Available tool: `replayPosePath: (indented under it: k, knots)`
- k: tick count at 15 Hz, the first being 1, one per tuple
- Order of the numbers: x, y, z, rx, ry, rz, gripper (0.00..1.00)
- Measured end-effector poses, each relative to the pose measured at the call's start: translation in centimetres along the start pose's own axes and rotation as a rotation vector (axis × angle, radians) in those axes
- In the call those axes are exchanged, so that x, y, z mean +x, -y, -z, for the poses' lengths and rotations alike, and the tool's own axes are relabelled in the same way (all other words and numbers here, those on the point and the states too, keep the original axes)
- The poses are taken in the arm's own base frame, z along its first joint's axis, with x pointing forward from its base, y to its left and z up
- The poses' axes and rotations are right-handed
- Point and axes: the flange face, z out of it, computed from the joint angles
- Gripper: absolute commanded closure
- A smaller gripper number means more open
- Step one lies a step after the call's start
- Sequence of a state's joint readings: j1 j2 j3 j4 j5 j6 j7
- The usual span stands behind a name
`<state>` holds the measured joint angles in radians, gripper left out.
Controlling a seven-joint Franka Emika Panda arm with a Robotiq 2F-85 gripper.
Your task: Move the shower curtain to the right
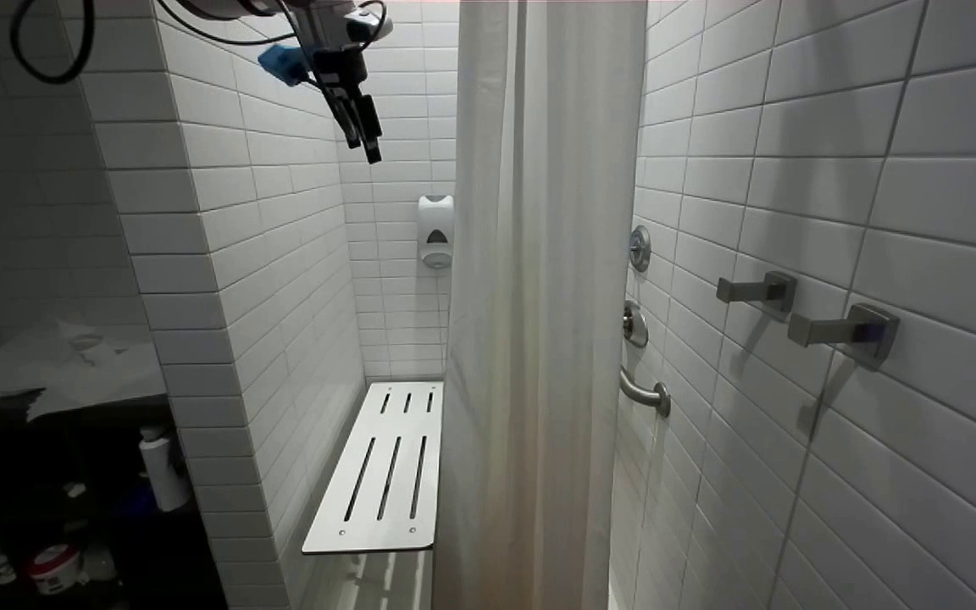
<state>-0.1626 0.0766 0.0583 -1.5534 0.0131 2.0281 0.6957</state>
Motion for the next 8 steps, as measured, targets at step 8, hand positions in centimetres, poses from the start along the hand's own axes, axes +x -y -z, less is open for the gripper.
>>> replayPosePath:
  k: [8]
  knots:
    - [-0.21,-0.36,-0.62,-0.020,0.024,0.000,0.00]
